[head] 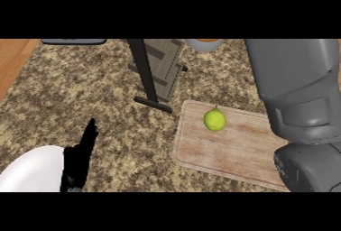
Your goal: Pick the bell pepper from the cutting board and place it in the tiered basket
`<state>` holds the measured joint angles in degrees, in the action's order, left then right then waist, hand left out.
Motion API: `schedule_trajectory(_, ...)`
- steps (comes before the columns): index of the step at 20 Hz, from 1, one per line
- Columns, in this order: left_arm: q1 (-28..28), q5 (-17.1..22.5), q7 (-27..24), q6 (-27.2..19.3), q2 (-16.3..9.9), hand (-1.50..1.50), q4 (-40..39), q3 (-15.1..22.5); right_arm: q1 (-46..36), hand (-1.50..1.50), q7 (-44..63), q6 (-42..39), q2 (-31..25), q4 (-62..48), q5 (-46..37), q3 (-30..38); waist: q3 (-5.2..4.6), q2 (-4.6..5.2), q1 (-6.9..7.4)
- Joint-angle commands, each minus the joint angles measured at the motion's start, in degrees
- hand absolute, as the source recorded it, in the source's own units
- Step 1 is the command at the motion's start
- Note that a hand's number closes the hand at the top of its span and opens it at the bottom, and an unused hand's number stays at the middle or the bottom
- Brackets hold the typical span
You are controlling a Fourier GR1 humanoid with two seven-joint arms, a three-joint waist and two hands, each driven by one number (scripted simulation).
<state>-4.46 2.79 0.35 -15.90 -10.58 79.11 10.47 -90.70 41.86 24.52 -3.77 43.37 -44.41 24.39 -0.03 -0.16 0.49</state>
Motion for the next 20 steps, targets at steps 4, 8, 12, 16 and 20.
schedule_trajectory(4,-0.7,0.4,-1.1,0.1,0.5,0.00,-1.9,-1.0,4.6,-1.50,9.7,-1.4,-8.5,10.4,-3.3,-0.3,0.05,-0.70,-2.59)
schedule_trajectory(8,-1.3,-0.6,0.3,-2.0,0.8,0.00,0.4,-1.1,10.7,-1.50,11.5,-9.8,-14.2,21.5,1.0,1.9,0.14,-0.87,-3.00)
schedule_trajectory(12,-2.6,0.1,-1.2,-2.2,1.5,0.00,-1.3,-1.9,17.2,-1.50,12.5,-19.5,-21.3,32.0,7.3,6.3,0.19,-1.28,-4.85)
schedule_trajectory(16,-0.6,-0.3,1.3,-2.0,0.6,0.00,-0.2,-2.0,22.5,-1.50,16.5,-32.0,-26.5,41.3,15.8,10.3,0.17,-1.07,-4.46)
schedule_trajectory(20,-3.4,-0.3,-0.6,-1.5,0.3,0.00,0.8,-1.9,31.6,-1.50,16.4,-40.0,-30.1,50.0,26.7,18.6,0.20,-0.88,-4.07)
